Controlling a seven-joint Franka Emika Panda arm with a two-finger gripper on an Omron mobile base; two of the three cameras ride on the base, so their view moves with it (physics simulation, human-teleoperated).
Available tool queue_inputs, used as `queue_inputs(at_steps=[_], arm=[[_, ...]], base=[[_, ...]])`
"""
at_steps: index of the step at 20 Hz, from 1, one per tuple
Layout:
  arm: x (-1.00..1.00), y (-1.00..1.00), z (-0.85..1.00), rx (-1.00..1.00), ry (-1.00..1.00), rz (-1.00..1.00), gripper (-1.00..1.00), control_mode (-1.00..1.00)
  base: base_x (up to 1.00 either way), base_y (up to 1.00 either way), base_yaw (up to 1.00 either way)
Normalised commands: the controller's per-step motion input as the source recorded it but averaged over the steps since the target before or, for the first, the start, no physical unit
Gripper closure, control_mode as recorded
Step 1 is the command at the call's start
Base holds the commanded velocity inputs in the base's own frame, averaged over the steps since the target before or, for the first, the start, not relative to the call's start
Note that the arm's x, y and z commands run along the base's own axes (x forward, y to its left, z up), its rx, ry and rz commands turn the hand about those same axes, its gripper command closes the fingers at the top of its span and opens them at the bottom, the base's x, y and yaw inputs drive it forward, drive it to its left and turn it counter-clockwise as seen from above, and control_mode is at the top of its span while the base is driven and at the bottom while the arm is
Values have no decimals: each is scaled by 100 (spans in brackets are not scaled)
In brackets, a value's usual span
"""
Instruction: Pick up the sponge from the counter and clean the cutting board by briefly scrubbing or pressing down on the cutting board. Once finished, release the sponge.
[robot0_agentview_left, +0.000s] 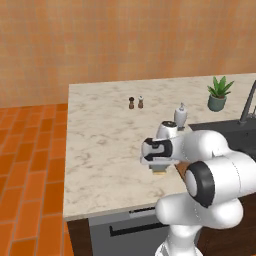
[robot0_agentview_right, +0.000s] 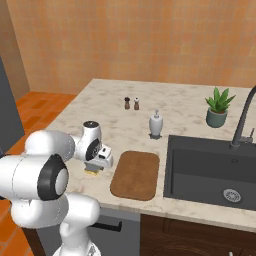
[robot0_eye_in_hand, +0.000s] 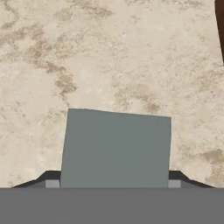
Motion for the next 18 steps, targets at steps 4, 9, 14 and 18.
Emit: queue_inputs(at_steps=[4, 9, 14, 18], arm=[[-37, -58, 30, 1, -10, -1, 100, -100], [-21, -63, 19, -1, -14, -2, 100, -100], [-5, -74, 4, 0, 1, -10, 100, -100], [9, -65, 0, 0, 17, -16, 100, -100]], base=[[0, 0, 0], [0, 0, 0], [0, 0, 0], [0, 0, 0]])
